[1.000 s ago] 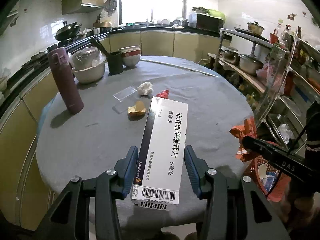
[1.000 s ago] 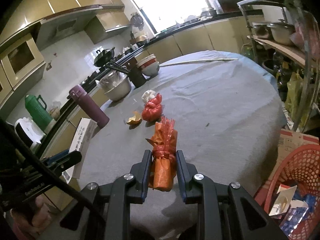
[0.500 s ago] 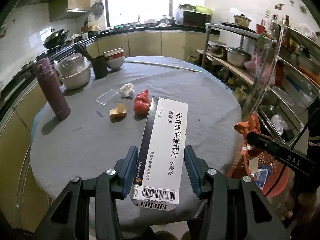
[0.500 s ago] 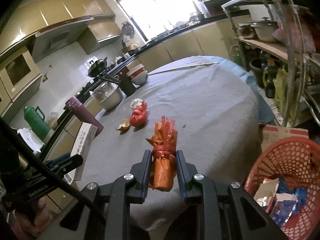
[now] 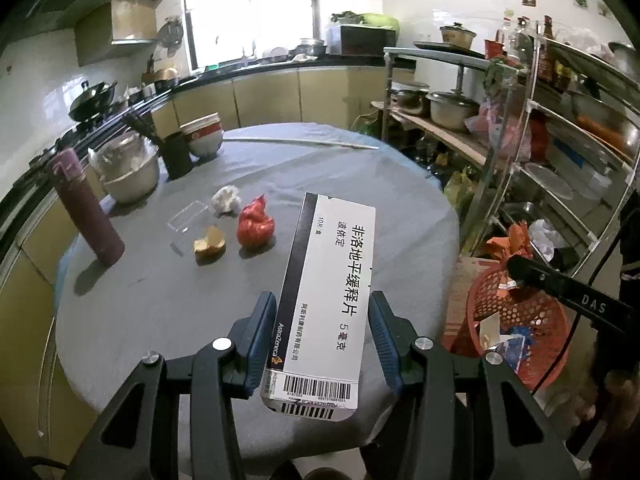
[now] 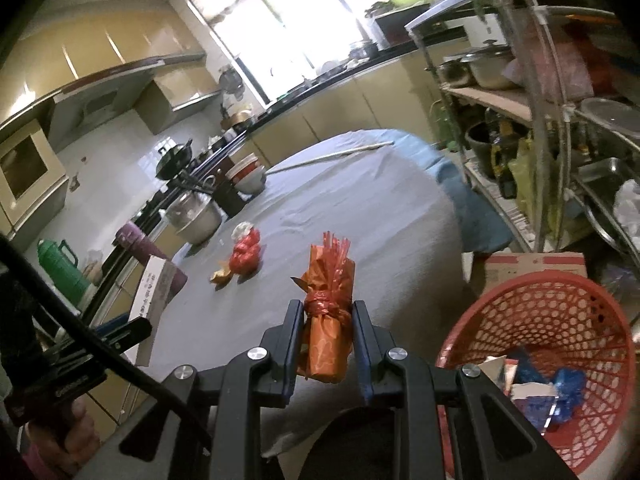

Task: Collect trash
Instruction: 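Carry the carton and wrapper to the red basket and open both tools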

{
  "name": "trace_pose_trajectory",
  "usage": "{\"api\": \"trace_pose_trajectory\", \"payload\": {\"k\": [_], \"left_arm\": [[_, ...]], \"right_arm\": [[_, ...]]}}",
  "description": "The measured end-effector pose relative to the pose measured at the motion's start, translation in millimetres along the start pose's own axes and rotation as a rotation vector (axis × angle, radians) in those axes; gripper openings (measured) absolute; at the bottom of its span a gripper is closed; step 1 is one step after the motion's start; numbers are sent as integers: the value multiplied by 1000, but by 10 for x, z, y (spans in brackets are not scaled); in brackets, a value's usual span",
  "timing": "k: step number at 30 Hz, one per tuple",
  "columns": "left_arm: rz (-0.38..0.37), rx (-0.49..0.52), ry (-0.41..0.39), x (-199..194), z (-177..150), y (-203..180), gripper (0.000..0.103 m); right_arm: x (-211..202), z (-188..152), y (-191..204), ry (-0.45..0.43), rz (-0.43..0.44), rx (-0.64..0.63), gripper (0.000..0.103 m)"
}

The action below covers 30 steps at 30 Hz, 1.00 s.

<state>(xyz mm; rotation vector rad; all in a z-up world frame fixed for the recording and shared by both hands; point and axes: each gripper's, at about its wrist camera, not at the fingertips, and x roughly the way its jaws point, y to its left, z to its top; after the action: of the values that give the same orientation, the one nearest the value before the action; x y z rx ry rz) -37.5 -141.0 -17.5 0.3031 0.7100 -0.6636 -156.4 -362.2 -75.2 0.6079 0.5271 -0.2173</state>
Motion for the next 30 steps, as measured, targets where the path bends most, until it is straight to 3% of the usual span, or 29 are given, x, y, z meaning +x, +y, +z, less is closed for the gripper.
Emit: {"api": "trace_pose_trajectory", "payload": {"k": [12,23,30], "left_arm": [[-99,122,-33,24,222,-537,49],[-338,220,40,363,377,-1306,49],[-442,279,97,554,274,-1799,49]], "right_arm": [[-423,106,-464,-72,-104,64,26],[-984,42,-1229,-137,-245,216,26],[-975,-131,-1554,-91,-291,297,26]]}}
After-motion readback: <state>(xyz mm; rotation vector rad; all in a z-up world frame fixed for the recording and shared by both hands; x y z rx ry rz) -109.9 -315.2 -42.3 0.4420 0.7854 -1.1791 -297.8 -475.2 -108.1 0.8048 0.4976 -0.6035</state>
